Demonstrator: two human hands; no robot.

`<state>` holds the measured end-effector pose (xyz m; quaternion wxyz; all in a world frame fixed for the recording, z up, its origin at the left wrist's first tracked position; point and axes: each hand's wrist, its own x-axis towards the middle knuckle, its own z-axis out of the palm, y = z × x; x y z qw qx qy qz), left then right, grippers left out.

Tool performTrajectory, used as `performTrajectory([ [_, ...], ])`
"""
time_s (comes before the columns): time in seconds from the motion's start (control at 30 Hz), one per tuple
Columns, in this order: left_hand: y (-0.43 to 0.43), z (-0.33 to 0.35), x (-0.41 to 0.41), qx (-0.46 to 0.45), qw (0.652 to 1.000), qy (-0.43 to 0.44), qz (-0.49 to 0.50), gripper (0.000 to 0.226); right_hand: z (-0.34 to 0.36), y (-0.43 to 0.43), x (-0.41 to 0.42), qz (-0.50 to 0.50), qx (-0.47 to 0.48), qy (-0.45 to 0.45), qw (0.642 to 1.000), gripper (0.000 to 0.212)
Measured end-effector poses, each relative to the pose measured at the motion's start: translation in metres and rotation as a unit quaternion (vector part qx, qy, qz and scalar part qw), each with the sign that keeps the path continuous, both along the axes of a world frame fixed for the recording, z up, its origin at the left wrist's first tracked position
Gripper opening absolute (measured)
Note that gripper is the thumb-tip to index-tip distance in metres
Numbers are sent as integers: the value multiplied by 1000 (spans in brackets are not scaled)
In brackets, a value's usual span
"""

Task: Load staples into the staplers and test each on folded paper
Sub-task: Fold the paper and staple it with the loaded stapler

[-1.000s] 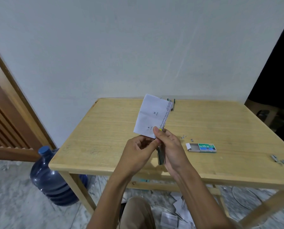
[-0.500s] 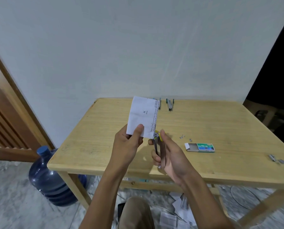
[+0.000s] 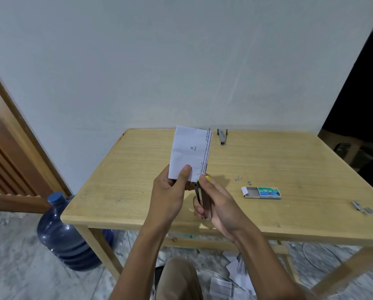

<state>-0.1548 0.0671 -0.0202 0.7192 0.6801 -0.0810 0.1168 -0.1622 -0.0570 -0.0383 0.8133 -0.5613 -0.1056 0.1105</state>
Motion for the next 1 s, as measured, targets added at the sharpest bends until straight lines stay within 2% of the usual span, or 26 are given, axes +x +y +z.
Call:
performTrajectory([
  [0.07, 0, -2, 1, 6, 1000, 6, -2, 16, 1, 1, 0, -3, 2, -1, 1000, 23],
  [0.27, 1, -4, 2, 22, 1000, 11, 6, 16, -1, 3, 5, -41, -5, -1, 999, 32],
  [0.43, 1, -5, 1, 36, 998, 25, -44, 20, -1, 4, 9, -73, 38, 5, 997, 22],
  [0.5, 4, -8, 2, 39, 996, 43, -70, 29, 0, 2, 7, -73, 49, -1, 996, 24],
  [0.6, 6, -13, 2, 105, 988, 49, -97, 39, 0, -1, 8, -75, 52, 3, 996, 27],
  [0.7, 2, -15, 1, 124, 986, 65, -92, 31, 3, 0, 8, -82, 47, 9, 996, 34],
  [0.87, -3, -15, 2, 63, 993, 87, -54, 22, 5, 3, 11, -105, 54, 17, 993, 60],
  [0.93, -6, -16, 1, 38, 994, 90, -53, 17, 4, 3, 12, -123, 37, 19, 992, 61],
  [1.0, -9, -16, -1, 32, 995, 84, -50, 8, 2, 2, 12, -134, 40, 15, 990, 50],
])
